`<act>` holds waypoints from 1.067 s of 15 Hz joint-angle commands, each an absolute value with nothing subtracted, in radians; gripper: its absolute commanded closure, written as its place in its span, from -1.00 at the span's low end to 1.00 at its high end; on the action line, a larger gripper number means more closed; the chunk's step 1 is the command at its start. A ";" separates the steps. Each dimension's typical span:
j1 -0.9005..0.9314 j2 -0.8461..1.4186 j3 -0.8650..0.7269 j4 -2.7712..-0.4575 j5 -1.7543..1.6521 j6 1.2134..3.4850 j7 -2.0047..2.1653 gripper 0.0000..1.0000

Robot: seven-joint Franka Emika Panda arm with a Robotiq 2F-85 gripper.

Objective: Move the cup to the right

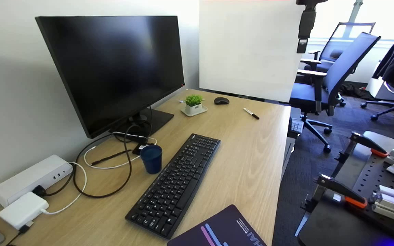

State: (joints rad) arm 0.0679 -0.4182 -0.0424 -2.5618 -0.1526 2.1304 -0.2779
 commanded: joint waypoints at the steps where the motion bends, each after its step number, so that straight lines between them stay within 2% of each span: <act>1: 0.068 -0.333 -0.017 -2.528 -0.151 2.188 -0.250 -1.00; 7: 0.090 -0.166 0.055 -2.445 -0.168 2.297 -0.174 -1.00; 16: 0.141 0.043 0.134 -2.272 -0.194 2.328 -0.097 -1.00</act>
State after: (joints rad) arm 0.1376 -0.0232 0.1227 -2.3360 -0.1654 2.3228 -0.1216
